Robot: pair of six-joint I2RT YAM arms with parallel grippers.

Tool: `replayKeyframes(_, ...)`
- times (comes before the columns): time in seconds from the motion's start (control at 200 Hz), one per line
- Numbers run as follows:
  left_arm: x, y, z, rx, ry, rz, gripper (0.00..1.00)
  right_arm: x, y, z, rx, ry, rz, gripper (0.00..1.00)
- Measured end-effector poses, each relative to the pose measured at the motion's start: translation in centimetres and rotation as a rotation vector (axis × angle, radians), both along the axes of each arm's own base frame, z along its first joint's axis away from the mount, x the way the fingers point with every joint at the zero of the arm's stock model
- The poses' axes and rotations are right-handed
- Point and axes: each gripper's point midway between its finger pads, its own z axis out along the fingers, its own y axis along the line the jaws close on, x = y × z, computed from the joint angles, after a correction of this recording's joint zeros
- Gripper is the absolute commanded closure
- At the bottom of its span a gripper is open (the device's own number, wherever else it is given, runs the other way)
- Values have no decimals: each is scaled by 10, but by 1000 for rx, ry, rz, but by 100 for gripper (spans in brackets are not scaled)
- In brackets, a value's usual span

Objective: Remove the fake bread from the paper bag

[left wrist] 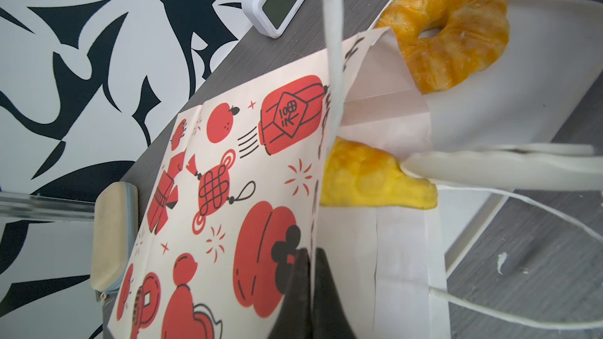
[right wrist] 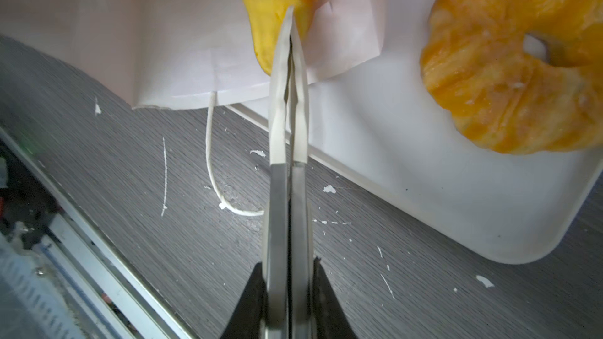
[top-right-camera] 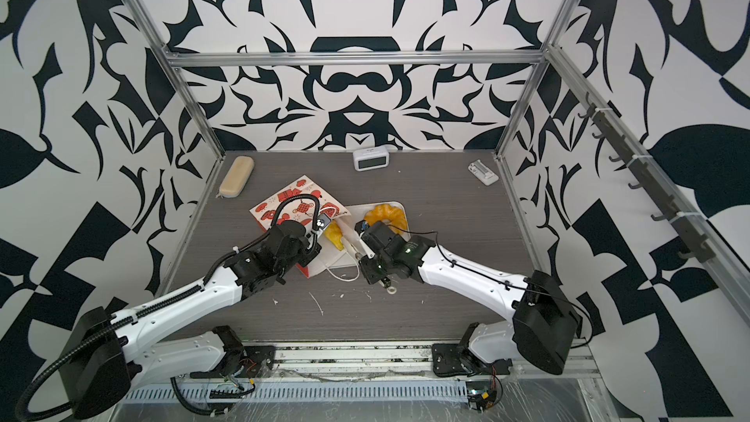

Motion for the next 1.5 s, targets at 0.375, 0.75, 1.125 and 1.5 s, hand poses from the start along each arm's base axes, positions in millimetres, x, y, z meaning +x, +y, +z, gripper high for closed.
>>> replayKeyframes(0.375,-1,1,2,-6,-1,3,100,1,17,-1,-66,-79,45,66)
replayKeyframes(0.75,-1,2,3,-11,-2,3,100,8,13,22,2,-157,-1,51)
replayKeyframes(1.125,-1,2,4,-13,-3,4,100,14,26,-12,-79,-130,58,42)
replayKeyframes(1.5,-2,2,4,-13,-1,1,100,23,52,-11,-61,-133,114,41)
